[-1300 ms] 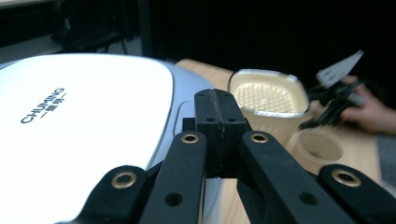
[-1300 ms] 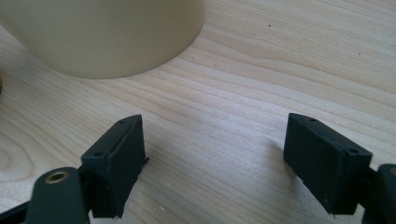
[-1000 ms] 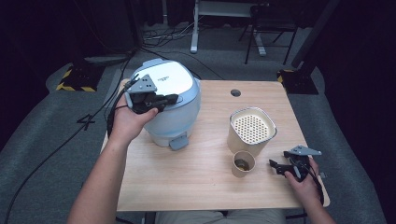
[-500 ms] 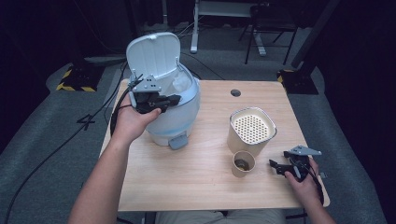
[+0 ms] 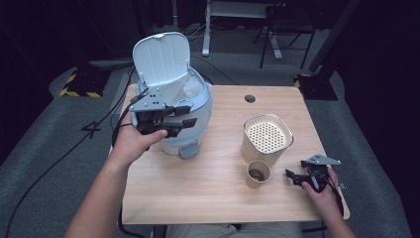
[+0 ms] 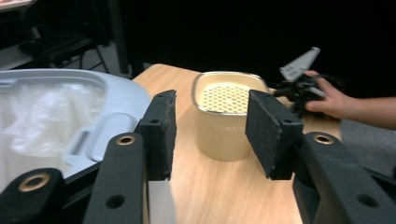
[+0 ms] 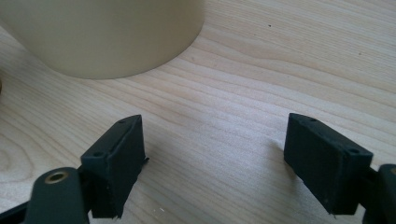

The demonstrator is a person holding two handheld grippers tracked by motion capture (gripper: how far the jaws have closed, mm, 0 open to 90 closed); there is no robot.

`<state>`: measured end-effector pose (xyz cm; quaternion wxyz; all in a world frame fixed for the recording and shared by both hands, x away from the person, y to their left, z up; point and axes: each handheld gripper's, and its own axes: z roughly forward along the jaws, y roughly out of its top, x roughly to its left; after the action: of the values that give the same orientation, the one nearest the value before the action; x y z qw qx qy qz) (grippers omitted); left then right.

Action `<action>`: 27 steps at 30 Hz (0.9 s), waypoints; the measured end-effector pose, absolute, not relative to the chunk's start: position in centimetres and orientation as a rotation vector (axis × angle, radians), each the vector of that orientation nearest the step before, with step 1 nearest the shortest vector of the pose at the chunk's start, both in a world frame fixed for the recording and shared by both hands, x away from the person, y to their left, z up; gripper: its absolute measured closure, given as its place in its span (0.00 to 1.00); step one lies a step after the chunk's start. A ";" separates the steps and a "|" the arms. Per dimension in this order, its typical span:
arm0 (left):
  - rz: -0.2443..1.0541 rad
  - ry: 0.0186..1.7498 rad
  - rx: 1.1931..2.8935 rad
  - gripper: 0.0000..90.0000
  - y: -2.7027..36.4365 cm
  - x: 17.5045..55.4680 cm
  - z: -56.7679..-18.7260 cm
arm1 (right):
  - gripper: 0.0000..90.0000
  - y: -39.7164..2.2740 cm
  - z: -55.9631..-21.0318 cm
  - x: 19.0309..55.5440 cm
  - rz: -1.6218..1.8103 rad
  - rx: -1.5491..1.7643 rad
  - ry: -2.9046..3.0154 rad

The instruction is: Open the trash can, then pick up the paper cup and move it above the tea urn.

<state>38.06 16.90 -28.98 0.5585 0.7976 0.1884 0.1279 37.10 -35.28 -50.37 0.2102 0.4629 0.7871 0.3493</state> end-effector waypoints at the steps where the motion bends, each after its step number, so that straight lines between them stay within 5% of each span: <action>1: 0.294 0.436 1.875 0.58 17.0 37.6 -29.2 | 0.23 -35.3 -50.4 37.1 0.971 1.289 2.189; 11: 0.341 0.470 1.922 0.45 17.6 34.5 -33.6 | 0.27 -34.0 -49.5 36.8 0.932 1.279 2.240; 27: 0.219 0.658 1.999 0.42 17.8 35.0 -42.8 | 0.28 -31.5 -45.5 34.1 1.077 1.057 2.424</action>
<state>35.01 17.82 -42.84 0.4907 0.8232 0.2708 0.0901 34.15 -31.46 -45.53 0.1424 0.3665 0.8403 0.3733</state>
